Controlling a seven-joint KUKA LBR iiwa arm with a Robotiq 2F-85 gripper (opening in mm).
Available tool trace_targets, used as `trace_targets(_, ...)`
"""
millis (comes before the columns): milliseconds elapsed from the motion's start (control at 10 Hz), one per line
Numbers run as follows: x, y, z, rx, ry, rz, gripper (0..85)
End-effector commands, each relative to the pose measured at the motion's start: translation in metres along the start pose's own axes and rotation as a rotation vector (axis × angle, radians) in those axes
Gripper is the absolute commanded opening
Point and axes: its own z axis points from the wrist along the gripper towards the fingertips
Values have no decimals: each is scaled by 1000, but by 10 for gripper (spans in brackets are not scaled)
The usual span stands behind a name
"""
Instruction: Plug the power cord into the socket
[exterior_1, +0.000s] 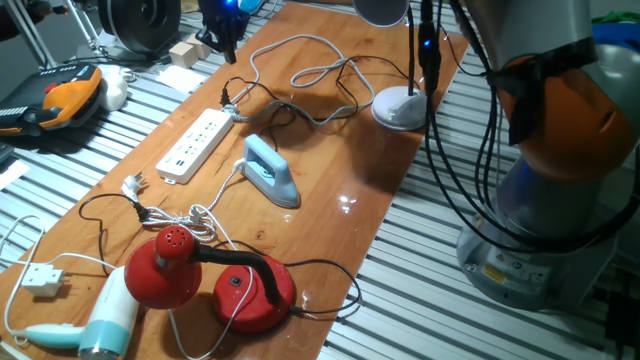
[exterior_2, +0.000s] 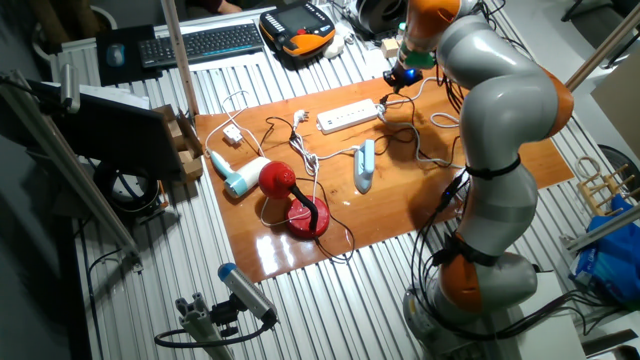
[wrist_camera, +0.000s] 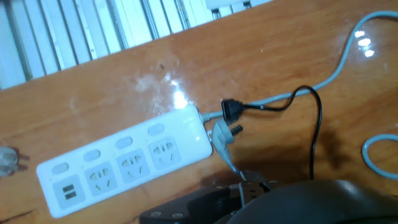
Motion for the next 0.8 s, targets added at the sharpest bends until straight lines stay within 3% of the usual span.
trace_targets(0,-4,-1,2,2,-5,-3,0)
trace_targets(400,-27,-9,7,-7,-3,-41,0)
trace_targets(700,-40,-12,11,-32,-3,-82,0)
